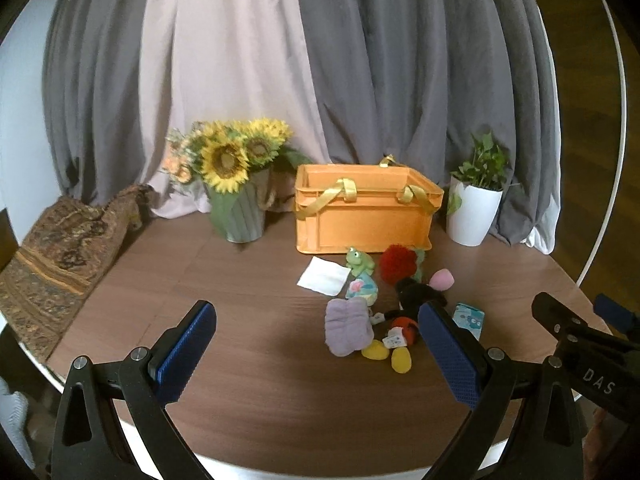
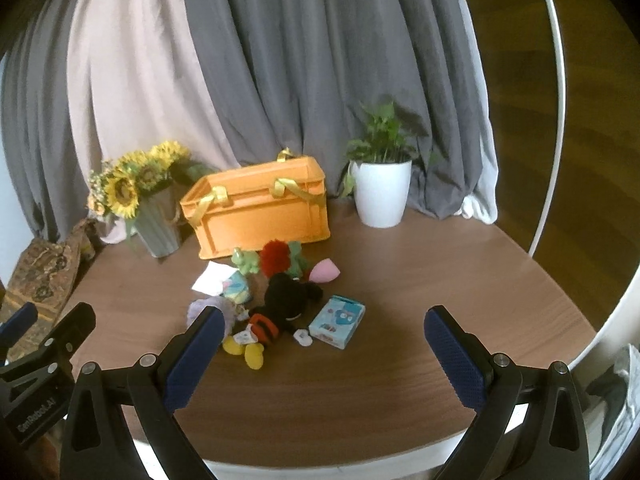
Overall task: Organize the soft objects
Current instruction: 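Reach the left tool to the lavender towel while the right tool approaches the blue tissue pack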
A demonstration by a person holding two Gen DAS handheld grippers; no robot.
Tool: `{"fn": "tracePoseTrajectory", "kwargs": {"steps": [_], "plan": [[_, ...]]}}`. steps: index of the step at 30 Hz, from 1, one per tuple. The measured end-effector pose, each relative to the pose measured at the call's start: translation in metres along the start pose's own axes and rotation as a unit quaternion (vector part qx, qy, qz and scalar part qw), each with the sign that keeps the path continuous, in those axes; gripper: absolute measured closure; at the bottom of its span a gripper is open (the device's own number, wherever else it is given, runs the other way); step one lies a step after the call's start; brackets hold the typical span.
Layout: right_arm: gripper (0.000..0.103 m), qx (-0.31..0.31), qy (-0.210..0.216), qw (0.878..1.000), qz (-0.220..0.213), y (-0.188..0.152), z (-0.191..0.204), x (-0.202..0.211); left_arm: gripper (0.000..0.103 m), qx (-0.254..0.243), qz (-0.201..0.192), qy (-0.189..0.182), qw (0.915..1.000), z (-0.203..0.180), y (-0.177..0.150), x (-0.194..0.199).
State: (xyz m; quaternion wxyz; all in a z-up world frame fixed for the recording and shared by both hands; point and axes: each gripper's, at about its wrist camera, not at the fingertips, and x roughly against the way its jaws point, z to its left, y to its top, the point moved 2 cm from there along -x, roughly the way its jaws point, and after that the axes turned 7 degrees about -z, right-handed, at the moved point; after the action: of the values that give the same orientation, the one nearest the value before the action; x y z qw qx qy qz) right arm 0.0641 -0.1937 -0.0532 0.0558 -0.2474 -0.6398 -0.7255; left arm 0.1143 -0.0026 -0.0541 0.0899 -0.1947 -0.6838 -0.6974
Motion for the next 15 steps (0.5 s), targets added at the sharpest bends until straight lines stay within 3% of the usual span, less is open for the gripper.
{"fn": "tracePoseTrajectory", "kwargs": {"steps": [15], "plan": [[0.002,-0.037,-0.057,0.997,0.044,-0.016,0.011,-0.079,0.000,-0.020,0.052,-0.048,0.9973,0.004,-0.017,-0.095]]}}
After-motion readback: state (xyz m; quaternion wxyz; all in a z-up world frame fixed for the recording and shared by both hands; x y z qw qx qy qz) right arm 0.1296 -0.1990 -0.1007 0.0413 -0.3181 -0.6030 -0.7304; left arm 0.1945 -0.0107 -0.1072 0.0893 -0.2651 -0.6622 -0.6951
